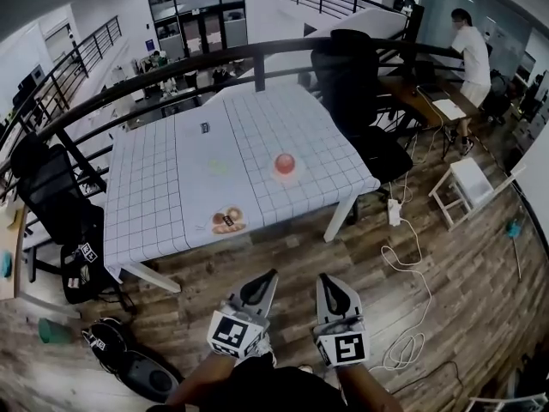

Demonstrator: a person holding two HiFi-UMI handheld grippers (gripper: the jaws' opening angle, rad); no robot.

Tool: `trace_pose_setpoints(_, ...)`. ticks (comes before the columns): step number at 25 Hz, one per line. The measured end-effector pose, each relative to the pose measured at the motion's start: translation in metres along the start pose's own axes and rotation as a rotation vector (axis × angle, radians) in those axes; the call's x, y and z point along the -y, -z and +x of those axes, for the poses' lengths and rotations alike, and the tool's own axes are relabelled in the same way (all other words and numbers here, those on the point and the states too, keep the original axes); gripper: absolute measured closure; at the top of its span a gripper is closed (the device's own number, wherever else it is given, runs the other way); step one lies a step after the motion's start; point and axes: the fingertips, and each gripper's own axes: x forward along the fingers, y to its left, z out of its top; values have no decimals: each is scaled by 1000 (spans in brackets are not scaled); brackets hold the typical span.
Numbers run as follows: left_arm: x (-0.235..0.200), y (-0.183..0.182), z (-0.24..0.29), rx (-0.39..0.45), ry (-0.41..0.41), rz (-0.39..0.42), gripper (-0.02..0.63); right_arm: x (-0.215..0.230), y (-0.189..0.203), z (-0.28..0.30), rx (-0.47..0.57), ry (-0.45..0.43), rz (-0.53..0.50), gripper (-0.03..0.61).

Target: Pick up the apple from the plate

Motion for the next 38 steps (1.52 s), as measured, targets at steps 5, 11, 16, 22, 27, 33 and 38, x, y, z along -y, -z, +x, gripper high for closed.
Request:
trace_pose_setpoints(5, -41, -4, 8, 5, -3, 6, 594, -5, 5, 43, -14, 3, -21, 554)
trace_pose_setpoints(11, -71, -4, 12, 19, 17, 1, 594, -14, 7, 75, -22, 22, -25, 555)
trace_pose_setpoints(16, -94, -9, 19, 40, 21, -6, 594, -10, 6, 85, -25, 49, -5, 554)
trace_pose_setpoints(22, -116, -2, 37, 22, -23, -19, 594, 14, 11, 107, -20, 66, 35, 555)
trace_pose_setpoints(27, -124, 1, 72, 10, -44, -15, 594, 40, 20, 134, -12, 41, 35, 555)
trace_pose_setpoints(33, -132, -5, 127, 2, -50, -26, 594, 76, 29, 170, -21, -20, 19, 555)
trace_pose_setpoints(38, -140, -6, 165, 0, -67, -30, 594, 106, 31, 197, -16, -49, 13, 555)
